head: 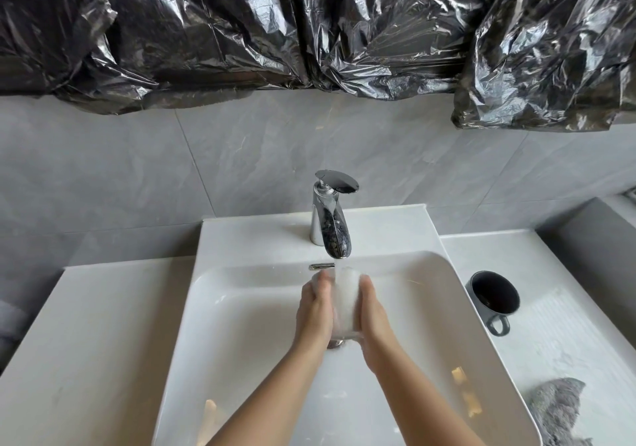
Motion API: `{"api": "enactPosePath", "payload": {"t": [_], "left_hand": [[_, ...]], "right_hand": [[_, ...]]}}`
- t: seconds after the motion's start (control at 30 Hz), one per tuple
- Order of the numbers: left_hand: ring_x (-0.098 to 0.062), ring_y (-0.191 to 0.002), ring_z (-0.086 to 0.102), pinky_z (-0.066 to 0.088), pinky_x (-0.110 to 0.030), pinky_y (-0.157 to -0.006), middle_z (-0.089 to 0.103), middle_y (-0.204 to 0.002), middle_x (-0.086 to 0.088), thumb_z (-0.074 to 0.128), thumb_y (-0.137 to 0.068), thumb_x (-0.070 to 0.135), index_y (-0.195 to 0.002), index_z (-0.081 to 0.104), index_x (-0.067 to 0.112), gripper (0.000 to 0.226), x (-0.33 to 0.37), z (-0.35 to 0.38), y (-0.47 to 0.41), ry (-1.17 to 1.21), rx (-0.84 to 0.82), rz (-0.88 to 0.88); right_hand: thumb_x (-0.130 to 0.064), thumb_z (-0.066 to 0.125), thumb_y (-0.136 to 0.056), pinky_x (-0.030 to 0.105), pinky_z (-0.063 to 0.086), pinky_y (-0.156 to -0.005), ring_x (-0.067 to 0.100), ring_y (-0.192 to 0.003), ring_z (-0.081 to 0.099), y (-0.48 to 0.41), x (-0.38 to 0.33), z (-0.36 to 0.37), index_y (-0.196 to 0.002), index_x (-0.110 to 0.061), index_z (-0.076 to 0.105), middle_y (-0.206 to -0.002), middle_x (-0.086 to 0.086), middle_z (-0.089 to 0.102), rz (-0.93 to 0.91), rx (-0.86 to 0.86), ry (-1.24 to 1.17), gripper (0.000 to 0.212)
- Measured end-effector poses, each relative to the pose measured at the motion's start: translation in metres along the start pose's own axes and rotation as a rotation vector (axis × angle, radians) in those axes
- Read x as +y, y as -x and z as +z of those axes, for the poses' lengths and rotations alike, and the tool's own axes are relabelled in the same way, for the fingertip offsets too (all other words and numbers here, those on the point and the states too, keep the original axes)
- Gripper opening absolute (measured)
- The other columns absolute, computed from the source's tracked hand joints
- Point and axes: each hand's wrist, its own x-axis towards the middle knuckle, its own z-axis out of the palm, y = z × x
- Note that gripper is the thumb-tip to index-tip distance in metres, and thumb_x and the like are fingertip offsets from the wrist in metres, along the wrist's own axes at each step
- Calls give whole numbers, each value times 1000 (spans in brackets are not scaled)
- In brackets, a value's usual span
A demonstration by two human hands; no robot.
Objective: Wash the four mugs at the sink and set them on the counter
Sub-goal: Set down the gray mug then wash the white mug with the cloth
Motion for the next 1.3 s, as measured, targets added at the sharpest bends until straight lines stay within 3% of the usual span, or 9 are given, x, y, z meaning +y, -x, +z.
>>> {"api": "enactPosePath", "payload": {"t": [0.13, 0.27, 0.4, 0.63, 0.73, 0.83, 0.97, 1.13, 1.3], "left_hand": [[-22, -89, 67, 57, -44, -67, 64, -110, 0, 45, -93, 58, -112, 50, 34, 31, 6, -10, 3, 85, -154, -25], [-23, -95, 65, 59, -49, -71, 63, -106, 0, 52, -87, 62, -105, 47, 37, 31, 4, -9, 2, 59, -98, -17], [-20, -83, 60, 49, -30, -61, 60, -98, -2, 43, -93, 54, -101, 43, 33, 23, 1, -4, 7, -45, 18, 118], [-15, -106, 58, 45, -31, -93, 64, -116, 3, 34, -100, 42, -123, 57, 28, 36, -2, -20, -12, -378, -102, 341], [-17, -70, 62, 48, -33, -65, 63, -71, 3, 39, -78, 79, -85, 67, 16, 68, -1, -29, -17, -354, -135, 383], [-29, -77, 65, 41, -26, -58, 62, -73, -14, 45, -66, 87, -101, 63, -3, 98, 4, -32, -17, -427, -165, 183], [-20, -75, 67, 52, -28, -71, 69, -79, -3, 53, -44, 92, -91, 68, 12, 94, 10, -38, -14, -350, -372, -109], [-18, -65, 55, 42, -25, -60, 60, -76, -3, 68, -79, 57, -76, 58, 14, 45, 9, -34, -17, -146, -237, -15], [-9, -41, 46, 41, -23, -54, 44, -54, 2, 63, -90, 34, -58, 41, 16, 43, 11, -29, -13, -198, -93, 167]], "right_hand": [[-48, 23, -105, 43, 52, -83, 28, -97, 70, -2, -3, -9, -117, -8, 65, -106, 16, 73, 69, -165, -247, 58], [-46, 23, -106, 49, 52, -85, 35, -96, 68, -4, 0, -6, -121, -7, 62, -108, 20, 71, 130, -118, -128, 58], [-43, 28, -105, 38, 52, -81, 24, -91, 67, 1, -3, 1, -103, -12, 66, -96, 8, 71, -62, -8, 77, 49], [-72, 63, -73, 50, 55, -93, 28, -100, 70, -3, 5, -3, -123, -12, 60, -112, 13, 71, -156, -45, 35, 78], [-56, 45, -94, 56, 45, -102, 40, -112, 63, 1, 1, -14, -124, -4, 64, -119, 24, 67, -37, -207, -191, 63], [-55, 34, -99, 62, 32, -111, 47, -128, 49, 0, 10, -22, -135, -3, 54, -135, 31, 53, -8, -335, -365, 66], [-57, 23, -102, 60, 31, -113, 45, -131, 46, 1, 18, -26, -141, -2, 47, -139, 31, 50, 19, -349, -388, 72], [-56, 28, -100, 46, 54, -82, 39, -110, 64, -8, 12, -20, -131, -11, 58, -120, 21, 68, 72, -165, -243, 62], [-56, 42, -97, 46, 57, -80, 29, -98, 69, 2, 8, -15, -118, -19, 62, -111, 13, 71, -48, -180, -12, 48]]}}
